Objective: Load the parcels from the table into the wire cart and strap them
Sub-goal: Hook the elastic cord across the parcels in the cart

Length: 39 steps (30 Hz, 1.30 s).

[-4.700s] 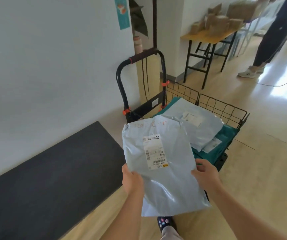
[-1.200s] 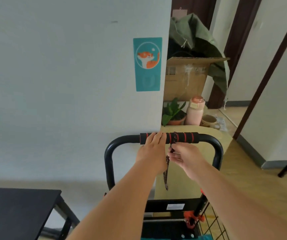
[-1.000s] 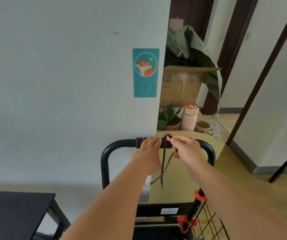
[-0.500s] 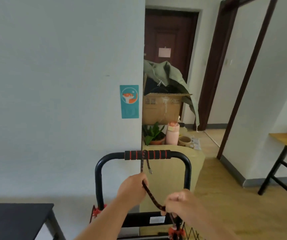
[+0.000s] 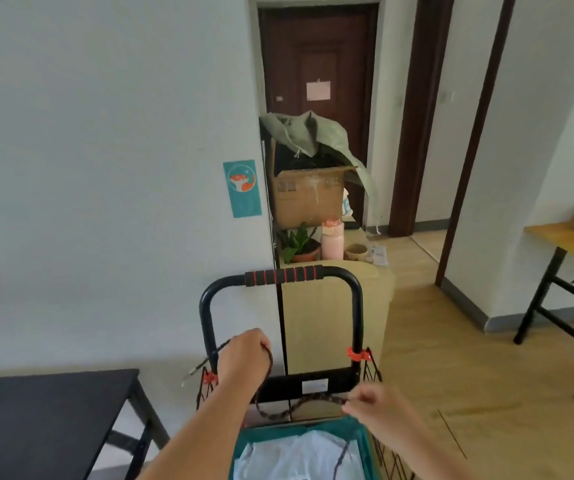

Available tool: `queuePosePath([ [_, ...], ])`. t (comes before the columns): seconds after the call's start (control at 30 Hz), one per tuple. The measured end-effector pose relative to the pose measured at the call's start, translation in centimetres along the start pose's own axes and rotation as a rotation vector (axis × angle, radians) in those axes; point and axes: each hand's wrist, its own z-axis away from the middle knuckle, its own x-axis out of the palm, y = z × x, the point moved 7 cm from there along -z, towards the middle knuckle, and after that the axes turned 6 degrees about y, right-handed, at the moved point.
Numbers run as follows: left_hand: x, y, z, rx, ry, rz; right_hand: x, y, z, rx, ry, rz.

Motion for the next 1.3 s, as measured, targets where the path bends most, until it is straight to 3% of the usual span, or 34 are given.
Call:
queuePosePath([
  [0.1,2.9,0.7,3.7,-0.009,-0.108,-0.059,-1.0,-0.4,1.1,-0.037,0.170,-0.210],
  [0.2,5.9,0.7,5.8,-0.099,-0.206,0.048,-2.1,-1.6,2.4,-0.079,0.235,-0.340],
  [0.4,7.2,4.4,8.8,-0.569,-0.478,0.857,-4.3,-4.6,4.6,-0.158,0.100,-0.358],
  [0.6,6.2,8.3,13.2,-0.272,-0.719,0.824,-5.4,-5.6,6.2,-0.221,0.024,-0.699],
  [0.7,7.1,8.5,16.0,-0.251,-0.900,0.894,-5.9,-4.2,6.6,-0.197,0.125,-0.798],
  [0.83,8.8,7.2,20.1,-0.266,-1.262,0.870,-6.8,-0.4,7.2,-0.109,0.294,-0.903],
  [0.97,9.8,6.8,22.4,-0.193,-1.445,0.804,-7.6,2.9,8.0,-0.037,0.416,-1.028],
  [1.07,10.4,7.7,22.6,-0.150,-1.396,0.787,-6.6,3.8,8.3,0.004,0.366,-1.065],
  [1.17,10.9,7.6,21.5,-0.170,-1.142,0.774,-3.8,3.5,8.6,0.033,0.212,-1.058],
  [1.3,11.1,6.4,19.8,-0.270,-0.819,0.825,-2.0,3.1,9.3,0.078,0.262,-1.100],
])
